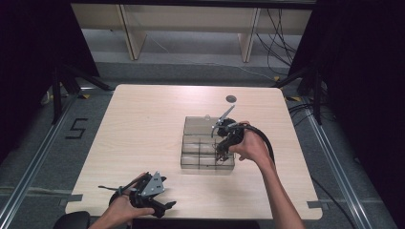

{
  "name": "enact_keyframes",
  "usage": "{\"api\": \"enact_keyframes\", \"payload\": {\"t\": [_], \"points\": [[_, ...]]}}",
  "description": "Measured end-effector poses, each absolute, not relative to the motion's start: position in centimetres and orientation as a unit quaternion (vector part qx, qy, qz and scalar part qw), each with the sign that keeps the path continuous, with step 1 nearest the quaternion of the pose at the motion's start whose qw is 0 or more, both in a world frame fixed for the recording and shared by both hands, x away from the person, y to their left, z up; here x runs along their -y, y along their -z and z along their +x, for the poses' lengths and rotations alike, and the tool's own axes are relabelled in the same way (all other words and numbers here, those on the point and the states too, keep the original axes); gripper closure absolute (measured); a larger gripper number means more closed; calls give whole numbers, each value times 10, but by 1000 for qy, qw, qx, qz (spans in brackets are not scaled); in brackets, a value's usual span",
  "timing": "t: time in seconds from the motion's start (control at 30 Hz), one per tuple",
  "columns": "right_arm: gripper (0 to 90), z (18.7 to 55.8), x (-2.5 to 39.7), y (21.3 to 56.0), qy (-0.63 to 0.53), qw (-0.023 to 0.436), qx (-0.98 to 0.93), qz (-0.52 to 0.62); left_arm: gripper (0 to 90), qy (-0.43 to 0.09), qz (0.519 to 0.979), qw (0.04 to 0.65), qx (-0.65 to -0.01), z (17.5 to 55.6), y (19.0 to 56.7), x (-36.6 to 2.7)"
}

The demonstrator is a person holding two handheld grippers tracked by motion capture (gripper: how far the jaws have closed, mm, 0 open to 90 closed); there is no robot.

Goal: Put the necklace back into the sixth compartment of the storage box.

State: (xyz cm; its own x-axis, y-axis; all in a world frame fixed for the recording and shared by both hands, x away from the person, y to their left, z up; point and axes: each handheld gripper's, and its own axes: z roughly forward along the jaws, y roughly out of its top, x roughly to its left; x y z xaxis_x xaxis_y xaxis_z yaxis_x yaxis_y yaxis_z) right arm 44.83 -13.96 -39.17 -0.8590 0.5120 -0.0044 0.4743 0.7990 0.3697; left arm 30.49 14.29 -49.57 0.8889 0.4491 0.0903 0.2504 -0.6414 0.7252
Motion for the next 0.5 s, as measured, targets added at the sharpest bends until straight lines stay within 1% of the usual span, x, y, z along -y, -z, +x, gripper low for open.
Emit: {"api": "enact_keyframes", "payload": {"t": [0.1,0.33,0.5], "points": [[812,449,138,395,-181,45,-946,264,151,-124,894,379,-205,304,497,-142],[812,452,139,405,-178,43,-947,265,151,-124,895,377,-202,304,496,-143],[812,454,140,411,-181,30,-945,271,151,-129,895,377,-200,305,495,-143]]}}
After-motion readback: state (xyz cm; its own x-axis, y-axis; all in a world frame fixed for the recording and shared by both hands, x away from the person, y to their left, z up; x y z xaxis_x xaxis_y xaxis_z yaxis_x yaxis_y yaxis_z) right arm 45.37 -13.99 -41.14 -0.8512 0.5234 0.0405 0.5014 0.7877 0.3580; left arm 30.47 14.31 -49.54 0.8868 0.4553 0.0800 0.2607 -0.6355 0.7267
